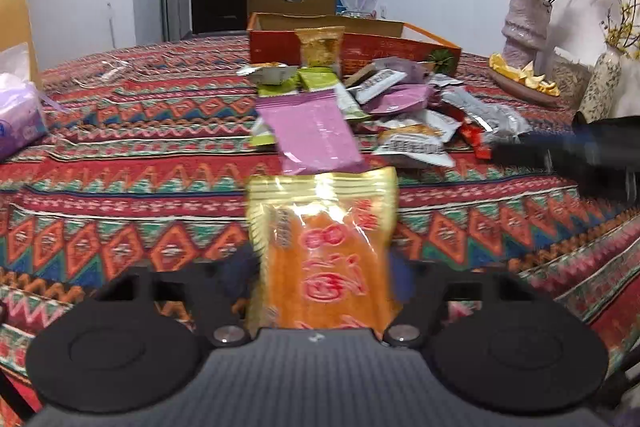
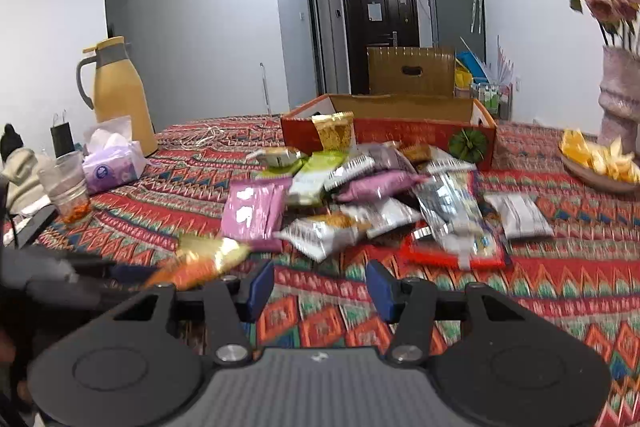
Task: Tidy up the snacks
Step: 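Grasp the yellow-orange spicy strip pack with the left tool while the right tool grasps a pink packet, then carry both packets into the orange box and open both tools, then grasp the white biscuit packet with the right tool, then lower the white biscuit packet into the orange box and open the right tool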
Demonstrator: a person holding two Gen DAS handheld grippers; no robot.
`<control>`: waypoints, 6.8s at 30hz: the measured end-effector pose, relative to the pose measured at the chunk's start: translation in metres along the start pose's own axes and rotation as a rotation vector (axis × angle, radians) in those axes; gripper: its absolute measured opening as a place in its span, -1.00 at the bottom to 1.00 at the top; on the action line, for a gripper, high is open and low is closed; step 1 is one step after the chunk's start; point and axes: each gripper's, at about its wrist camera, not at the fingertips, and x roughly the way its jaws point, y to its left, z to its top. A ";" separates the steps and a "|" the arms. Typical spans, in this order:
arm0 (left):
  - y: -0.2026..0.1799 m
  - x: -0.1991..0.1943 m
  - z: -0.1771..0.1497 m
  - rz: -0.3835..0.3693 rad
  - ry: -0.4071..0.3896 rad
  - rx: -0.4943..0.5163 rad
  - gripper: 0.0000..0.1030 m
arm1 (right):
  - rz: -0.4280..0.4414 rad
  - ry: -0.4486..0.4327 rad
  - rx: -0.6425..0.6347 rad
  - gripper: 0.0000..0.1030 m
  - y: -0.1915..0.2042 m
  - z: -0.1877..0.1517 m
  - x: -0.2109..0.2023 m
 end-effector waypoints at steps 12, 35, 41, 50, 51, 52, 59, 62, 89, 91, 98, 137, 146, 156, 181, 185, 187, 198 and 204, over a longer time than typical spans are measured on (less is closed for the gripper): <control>0.054 -0.027 -0.010 -0.058 -0.014 -0.096 -0.14 | 0.060 0.172 -0.093 0.12 0.066 0.045 0.145; 0.009 -0.039 0.082 -0.032 -0.169 -0.044 -0.14 | -0.060 -0.047 0.058 -0.64 -0.056 0.028 -0.018; 0.012 -0.005 0.176 -0.038 -0.244 0.018 -0.14 | -0.070 -0.096 0.036 -0.64 -0.105 0.075 0.000; 0.011 0.160 0.318 -0.018 -0.127 0.093 -0.13 | -0.098 -0.041 0.081 -0.64 -0.179 0.204 0.154; 0.009 0.184 0.326 0.007 -0.101 0.105 -0.13 | -0.116 -0.015 0.074 -0.64 -0.185 0.213 0.178; 0.007 0.212 0.333 0.040 -0.071 0.109 -0.13 | -0.145 0.013 0.088 -0.64 -0.192 0.222 0.206; 0.003 0.336 0.335 0.096 0.096 0.202 0.09 | -0.245 0.194 0.216 -0.63 -0.234 0.242 0.346; 0.011 0.350 0.335 0.097 0.136 0.168 0.22 | -0.331 0.209 0.204 -0.46 -0.237 0.237 0.370; 0.016 0.096 0.342 0.031 -0.134 0.068 1.00 | -0.327 0.039 -0.046 0.67 -0.170 0.284 0.151; 0.014 0.052 0.316 -0.012 -0.209 0.069 1.00 | -0.302 0.005 -0.081 0.85 -0.155 0.275 0.113; 0.002 -0.054 0.213 -0.015 -0.320 0.071 1.00 | -0.219 -0.111 -0.074 1.00 -0.114 0.210 -0.005; -0.037 -0.004 0.049 -0.108 -0.097 -0.031 0.98 | -0.097 -0.036 0.194 1.00 -0.089 -0.046 -0.045; -0.064 0.094 0.089 -0.162 0.051 -0.003 0.56 | -0.287 0.035 0.077 0.44 -0.156 0.017 0.044; -0.063 0.104 0.086 -0.188 0.070 0.012 -0.20 | -0.247 0.121 0.109 -0.17 -0.184 0.029 0.106; -0.040 -0.037 0.055 -0.106 -0.122 -0.042 -0.20 | -0.198 0.023 0.106 -0.22 -0.075 -0.026 -0.061; -0.029 -0.032 0.090 -0.146 -0.144 -0.022 -0.20 | -0.183 0.008 0.085 -0.22 -0.077 -0.007 -0.055; -0.020 -0.030 0.122 -0.159 -0.194 -0.006 -0.20 | -0.149 -0.026 0.066 -0.22 -0.081 0.014 -0.053; 0.024 0.104 0.313 -0.078 -0.214 -0.014 -0.20 | -0.059 -0.137 0.004 -0.22 -0.135 0.191 0.053; 0.041 0.239 0.360 -0.085 -0.063 -0.024 -0.20 | -0.028 0.025 0.079 -0.22 -0.175 0.251 0.199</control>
